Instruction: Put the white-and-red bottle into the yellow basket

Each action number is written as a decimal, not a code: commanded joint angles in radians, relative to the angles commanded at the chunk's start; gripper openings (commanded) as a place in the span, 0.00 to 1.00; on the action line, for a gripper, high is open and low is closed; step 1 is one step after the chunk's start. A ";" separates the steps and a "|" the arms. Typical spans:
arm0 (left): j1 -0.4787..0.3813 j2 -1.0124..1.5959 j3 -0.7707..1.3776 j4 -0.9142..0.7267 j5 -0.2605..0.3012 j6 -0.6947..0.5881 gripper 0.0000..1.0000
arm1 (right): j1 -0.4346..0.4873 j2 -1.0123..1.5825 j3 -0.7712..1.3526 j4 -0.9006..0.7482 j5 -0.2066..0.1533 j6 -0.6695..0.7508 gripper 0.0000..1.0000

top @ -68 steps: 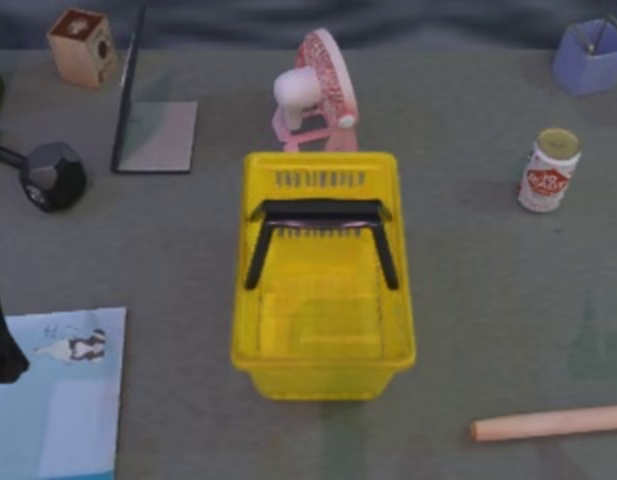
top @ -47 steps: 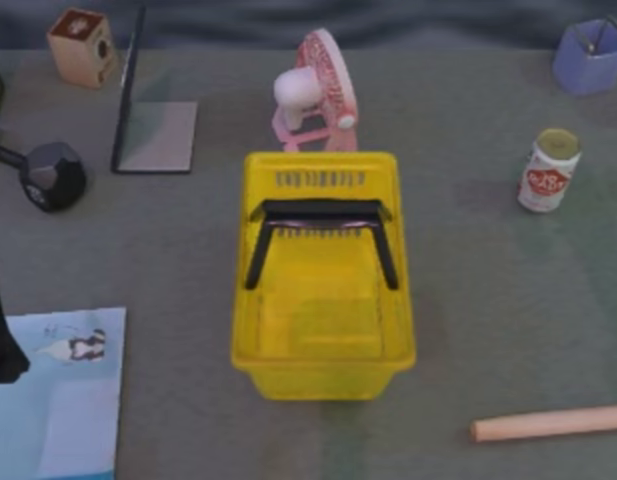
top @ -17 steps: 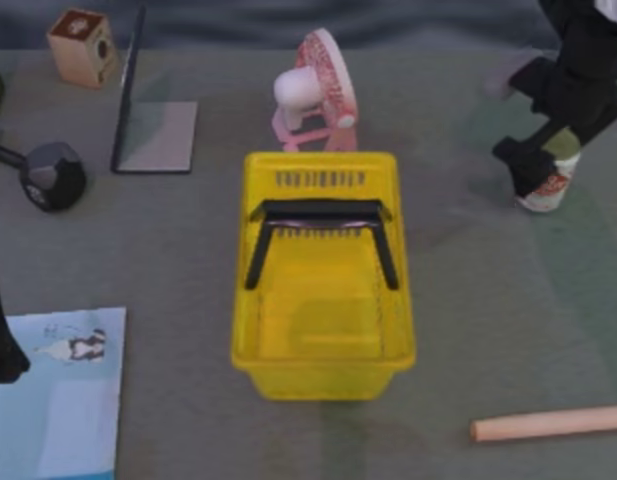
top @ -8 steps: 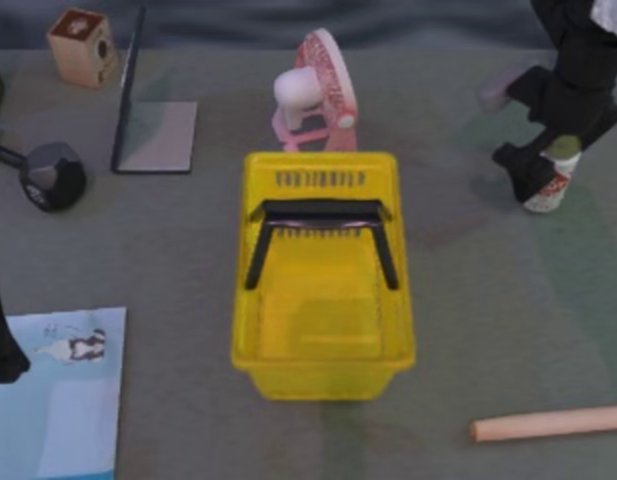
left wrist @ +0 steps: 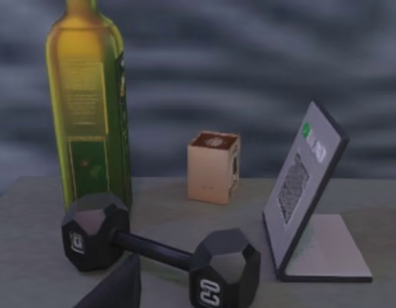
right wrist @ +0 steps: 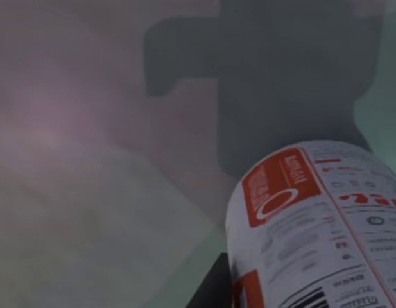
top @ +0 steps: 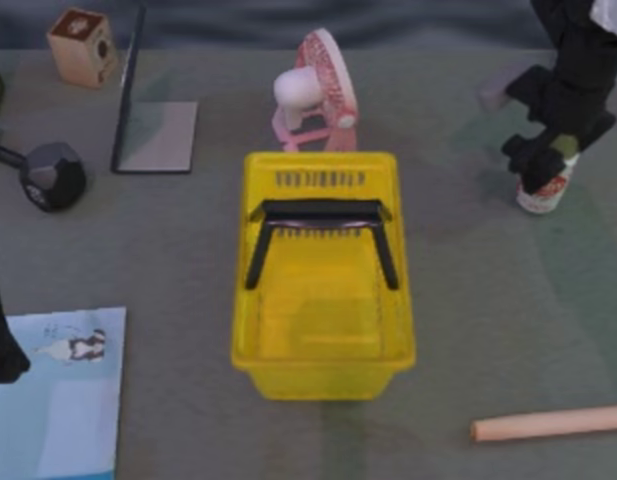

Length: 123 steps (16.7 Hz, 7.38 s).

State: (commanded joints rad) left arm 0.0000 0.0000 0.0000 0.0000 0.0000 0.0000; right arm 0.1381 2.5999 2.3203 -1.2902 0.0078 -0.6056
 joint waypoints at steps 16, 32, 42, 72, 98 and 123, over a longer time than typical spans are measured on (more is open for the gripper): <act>0.000 0.000 0.000 0.000 0.000 0.000 1.00 | 0.010 -0.013 -0.054 0.103 -0.060 0.033 0.00; 0.000 0.000 0.000 0.000 0.000 0.000 1.00 | 0.148 -0.368 -0.761 1.652 -0.837 0.462 0.00; 0.000 0.000 0.000 0.000 0.000 0.000 1.00 | 0.197 -0.524 -1.076 2.151 -1.118 0.638 0.00; 0.000 0.000 0.000 0.000 0.000 0.000 1.00 | 0.202 -0.259 -1.131 2.463 -1.115 0.633 0.90; -0.332 0.885 0.823 -0.650 0.076 0.511 1.00 | 0.039 -1.280 -1.696 1.961 -0.613 0.669 1.00; -0.689 2.104 1.882 -1.349 0.002 1.070 1.00 | -0.128 -2.600 -2.320 1.290 -0.008 0.606 1.00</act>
State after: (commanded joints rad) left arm -0.6886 2.1040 1.8817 -1.3485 0.0022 1.0703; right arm 0.0100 0.0000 0.0000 0.0000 0.0000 0.0000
